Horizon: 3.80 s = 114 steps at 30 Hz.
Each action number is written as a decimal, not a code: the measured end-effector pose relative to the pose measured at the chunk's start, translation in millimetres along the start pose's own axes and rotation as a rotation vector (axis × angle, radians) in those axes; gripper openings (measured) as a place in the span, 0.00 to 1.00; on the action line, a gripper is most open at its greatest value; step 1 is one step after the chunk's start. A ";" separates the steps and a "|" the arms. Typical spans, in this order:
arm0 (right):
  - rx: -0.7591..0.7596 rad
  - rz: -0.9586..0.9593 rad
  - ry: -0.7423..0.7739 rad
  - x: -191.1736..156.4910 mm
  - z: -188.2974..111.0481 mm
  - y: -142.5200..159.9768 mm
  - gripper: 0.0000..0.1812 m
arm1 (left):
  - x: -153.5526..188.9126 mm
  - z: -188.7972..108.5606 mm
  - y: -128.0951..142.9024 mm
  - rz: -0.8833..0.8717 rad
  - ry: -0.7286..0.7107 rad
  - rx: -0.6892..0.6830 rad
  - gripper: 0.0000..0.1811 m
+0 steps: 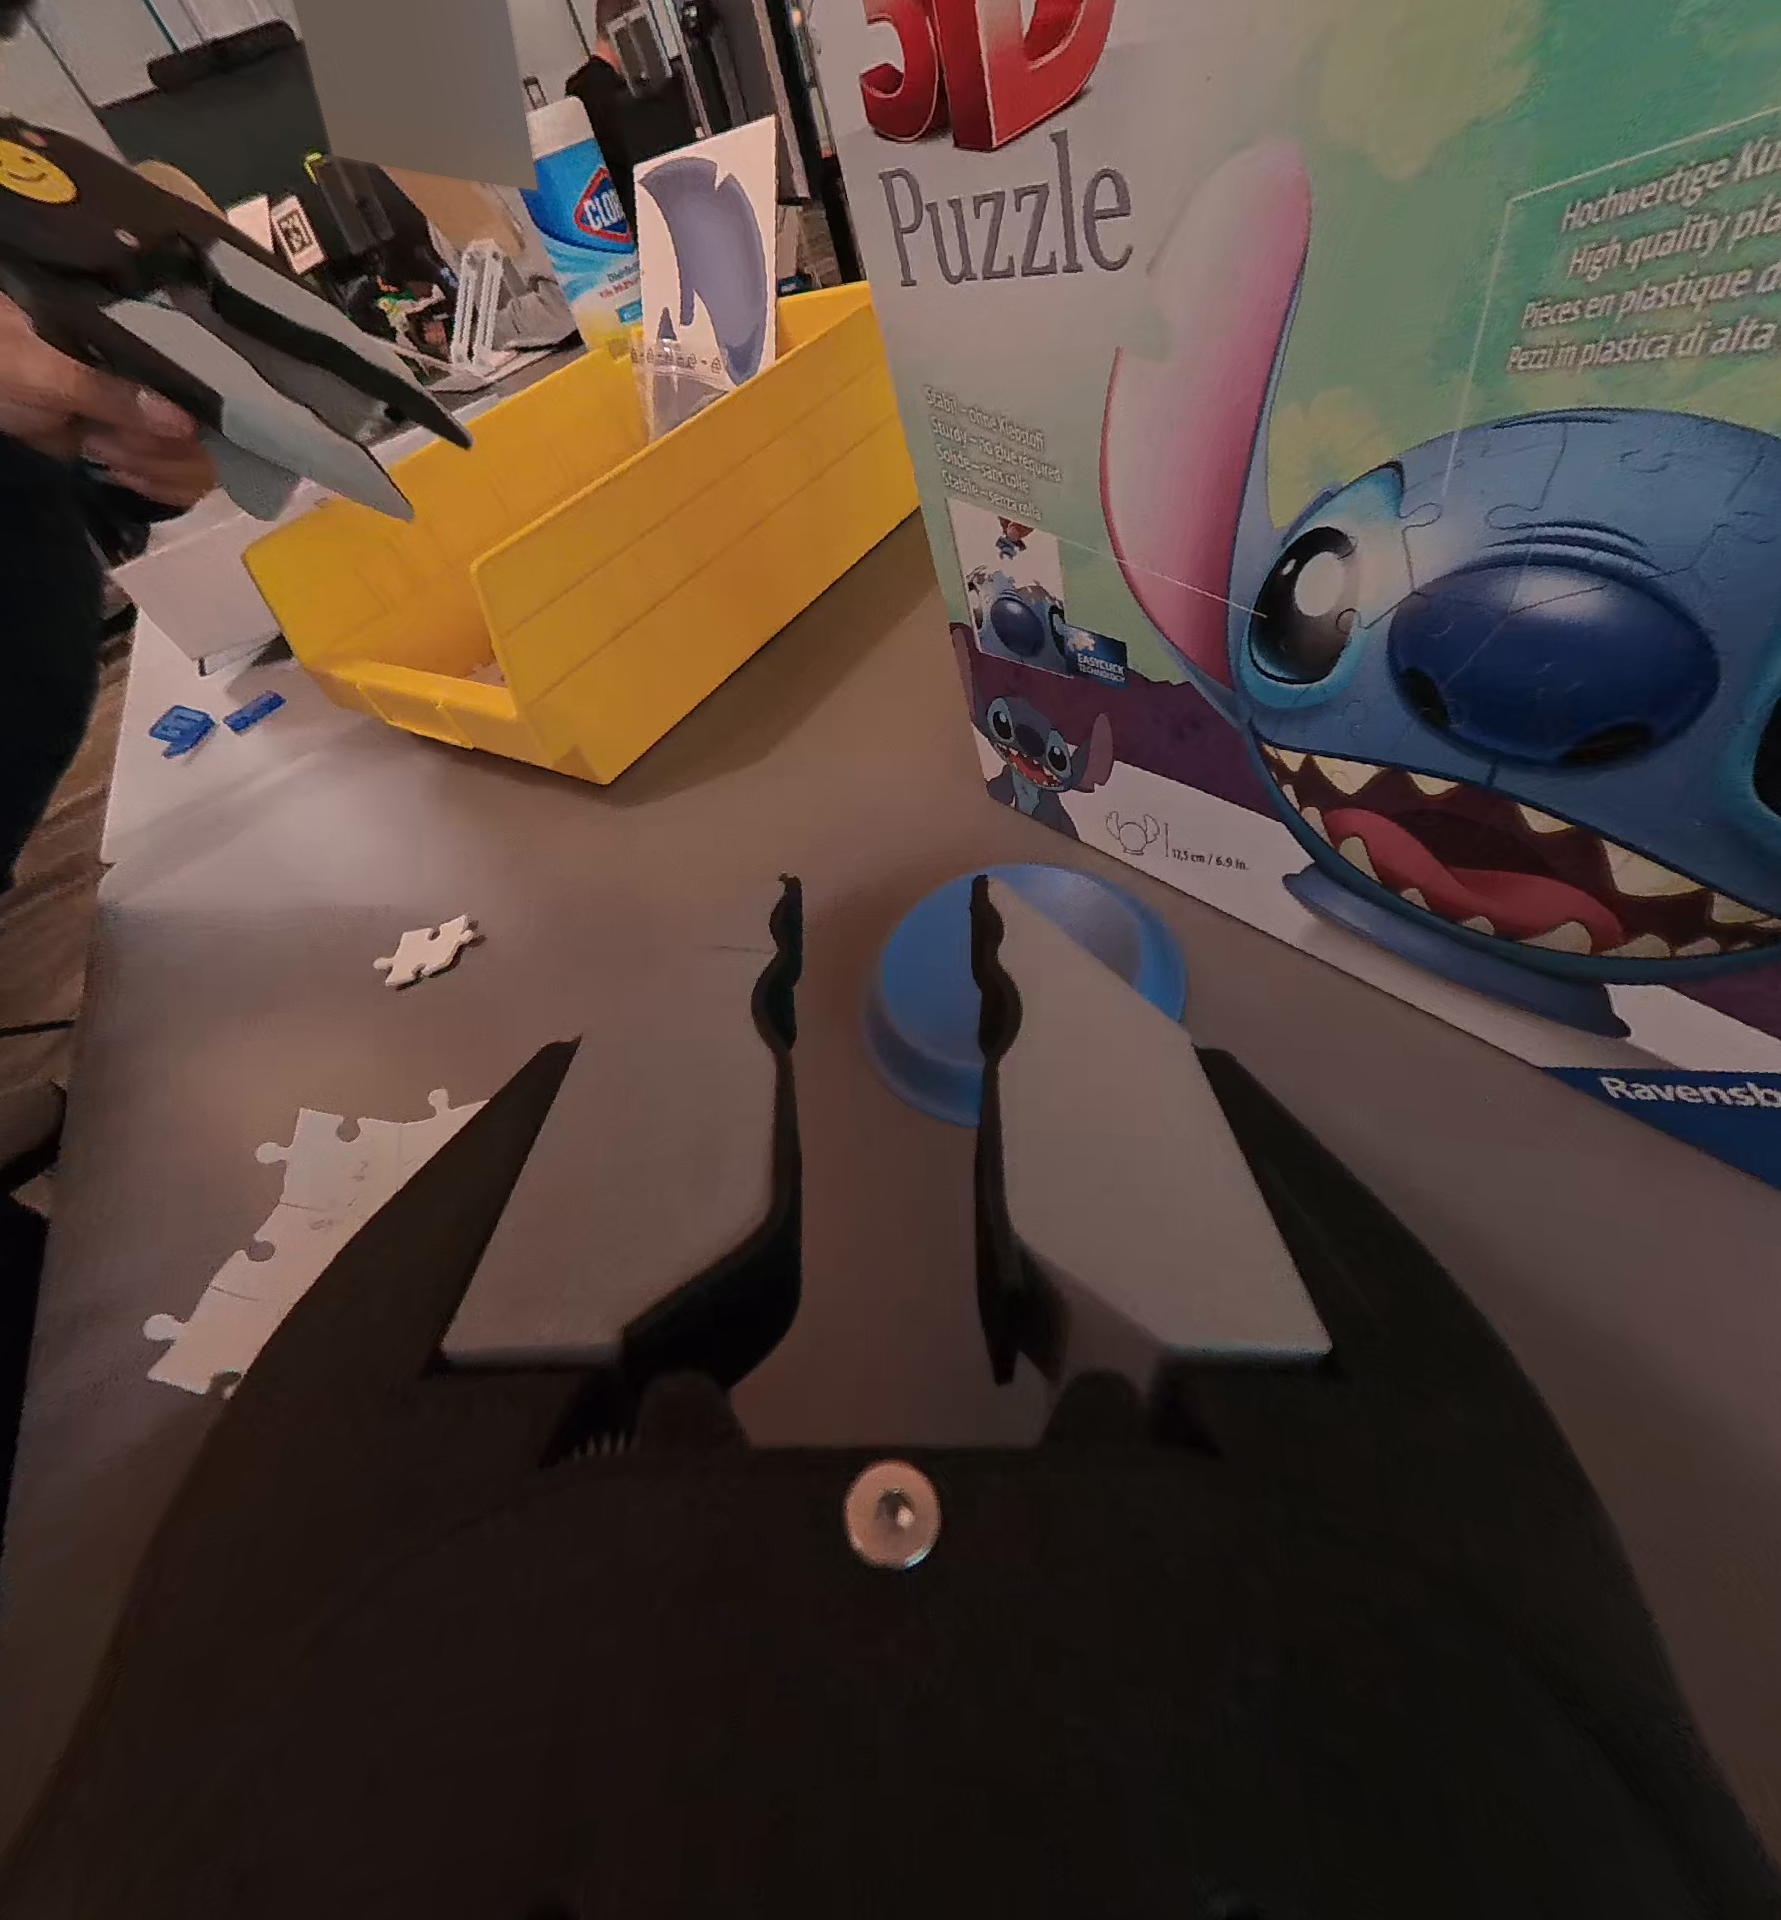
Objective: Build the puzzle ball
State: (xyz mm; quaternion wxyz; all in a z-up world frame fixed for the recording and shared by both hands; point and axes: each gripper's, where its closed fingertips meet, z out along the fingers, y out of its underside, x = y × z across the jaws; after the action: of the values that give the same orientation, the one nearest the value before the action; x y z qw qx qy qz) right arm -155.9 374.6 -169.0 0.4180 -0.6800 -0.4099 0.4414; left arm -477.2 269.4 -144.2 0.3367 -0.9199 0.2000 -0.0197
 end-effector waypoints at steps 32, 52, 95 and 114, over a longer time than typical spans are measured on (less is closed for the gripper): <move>-0.008 -0.029 -0.029 2.8 8.6 3.9 0.20 | -77.7 7.9 -7.9 -0.014 -0.079 0.049 0.28; -0.033 -0.009 -0.060 -2.2 13.5 8.1 0.20 | 15.6 67.5 62.7 0.618 0.239 -0.485 0.24; -0.039 0.019 -0.105 -7.2 16.9 8.6 0.19 | 27.3 85.3 20.9 0.763 0.234 -0.446 0.32; -0.035 0.025 -0.123 -8.6 16.2 8.2 0.19 | 26.6 84.5 16.5 0.744 0.336 -0.328 0.23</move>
State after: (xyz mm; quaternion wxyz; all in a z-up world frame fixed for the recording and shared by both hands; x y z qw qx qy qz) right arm -172.1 367.5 -178.6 0.3745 -0.6638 -0.4339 0.4804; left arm -444.2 299.4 -222.4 0.1330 -0.8106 0.5702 -0.0143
